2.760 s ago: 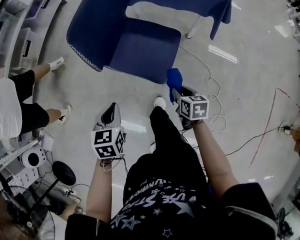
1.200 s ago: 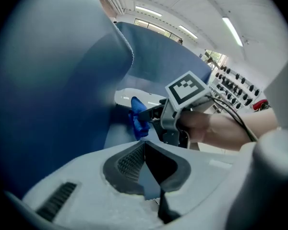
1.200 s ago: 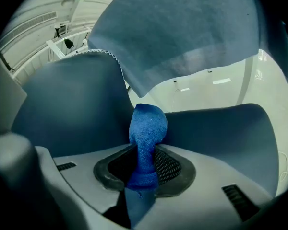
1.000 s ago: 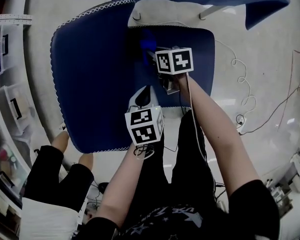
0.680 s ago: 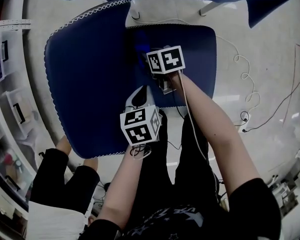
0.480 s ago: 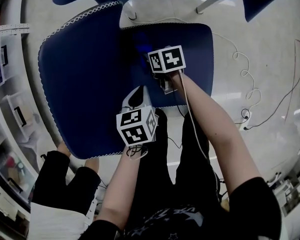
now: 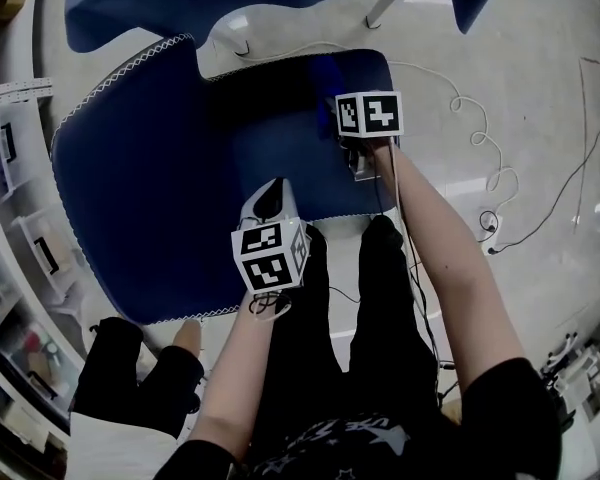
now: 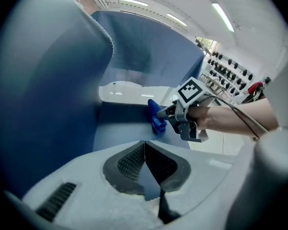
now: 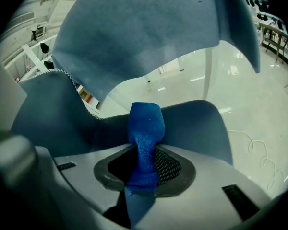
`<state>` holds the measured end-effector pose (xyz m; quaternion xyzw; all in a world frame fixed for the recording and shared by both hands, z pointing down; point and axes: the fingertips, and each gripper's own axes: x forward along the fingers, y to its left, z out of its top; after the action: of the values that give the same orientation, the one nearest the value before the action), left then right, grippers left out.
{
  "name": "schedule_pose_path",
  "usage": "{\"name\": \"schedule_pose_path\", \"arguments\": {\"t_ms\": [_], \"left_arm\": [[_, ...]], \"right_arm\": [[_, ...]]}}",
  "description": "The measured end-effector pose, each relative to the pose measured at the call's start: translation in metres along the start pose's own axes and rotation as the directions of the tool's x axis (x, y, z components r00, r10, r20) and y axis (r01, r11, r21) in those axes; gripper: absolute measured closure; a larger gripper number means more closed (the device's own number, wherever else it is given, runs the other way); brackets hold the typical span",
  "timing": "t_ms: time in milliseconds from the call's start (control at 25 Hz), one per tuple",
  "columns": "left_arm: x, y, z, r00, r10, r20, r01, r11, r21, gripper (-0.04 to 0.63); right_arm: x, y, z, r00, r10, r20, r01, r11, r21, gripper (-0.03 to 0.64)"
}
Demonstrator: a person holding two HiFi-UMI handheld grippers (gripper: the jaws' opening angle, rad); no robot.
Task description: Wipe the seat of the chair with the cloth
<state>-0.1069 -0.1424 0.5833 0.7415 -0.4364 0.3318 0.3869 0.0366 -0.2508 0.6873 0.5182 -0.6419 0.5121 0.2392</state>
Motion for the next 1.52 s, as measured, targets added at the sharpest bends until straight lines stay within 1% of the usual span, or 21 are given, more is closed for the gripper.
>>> {"name": "schedule_pose_path", "arguments": {"t_ms": [160, 360, 520, 680, 760, 880, 1000, 1120, 1360, 1440, 1520], "left_arm": [[0.009, -0.024, -0.001, 1.0, -0.018, -0.011, 0.018, 0.999, 0.038, 0.575], [0.014, -0.052, -0.002, 0.999, -0.038, -0.014, 0.039, 0.998, 0.05, 0.575], [0.018, -0.065, -0.012, 0.999, -0.042, -0.027, 0.043, 0.998, 0.052, 0.575], [0.015, -0.067, -0.025, 0.999, -0.028, -0.036, 0.029, 0.999, 0.025, 0.575], [0.012, -0.064, -0.031, 0.999, -0.014, -0.04, 0.014, 1.0, 0.003, 0.575], [0.006, -0.052, -0.041, 0.999, 0.018, -0.047, -0.021, 0.998, -0.056, 0.575], [-0.002, -0.034, -0.048, 0.998, 0.043, -0.046, -0.049, 0.99, -0.132, 0.575], [-0.008, -0.012, -0.049, 0.997, 0.073, -0.041, -0.079, 0.981, -0.178, 0.575], [-0.011, 0.025, -0.046, 0.993, 0.115, -0.03, -0.119, 0.962, -0.245, 0.575], [-0.01, 0.031, -0.046, 0.992, 0.123, -0.037, -0.129, 0.957, -0.258, 0.575], [-0.009, 0.035, -0.049, 0.99, 0.128, -0.054, -0.138, 0.954, -0.267, 0.575]], "right_arm": [[-0.026, -0.053, 0.0, 0.998, -0.066, 0.021, 0.065, 0.996, 0.053, 0.512], [-0.054, -0.104, -0.011, 0.993, -0.115, 0.028, 0.111, 0.986, 0.12, 0.512], [-0.064, -0.125, -0.02, 0.99, -0.132, 0.04, 0.125, 0.98, 0.154, 0.512], [-0.07, -0.125, -0.027, 0.991, -0.124, 0.051, 0.114, 0.981, 0.158, 0.512], [-0.074, -0.113, -0.027, 0.995, -0.082, 0.055, 0.073, 0.985, 0.158, 0.512], [-0.075, -0.077, -0.03, 0.999, 0.018, 0.047, -0.024, 0.991, 0.132, 0.512], [-0.066, -0.033, -0.038, 0.996, 0.091, 0.014, -0.092, 0.993, 0.076, 0.512], [-0.051, 0.016, -0.046, 0.988, 0.156, -0.02, -0.156, 0.988, 0.011, 0.512], [-0.014, 0.104, -0.078, 0.952, 0.28, -0.12, -0.291, 0.953, -0.081, 0.511], [-0.005, 0.125, -0.088, 0.934, 0.325, -0.15, -0.341, 0.935, -0.098, 0.509], [0.002, 0.142, -0.096, 0.909, 0.38, -0.171, -0.397, 0.914, -0.081, 0.508]]}}
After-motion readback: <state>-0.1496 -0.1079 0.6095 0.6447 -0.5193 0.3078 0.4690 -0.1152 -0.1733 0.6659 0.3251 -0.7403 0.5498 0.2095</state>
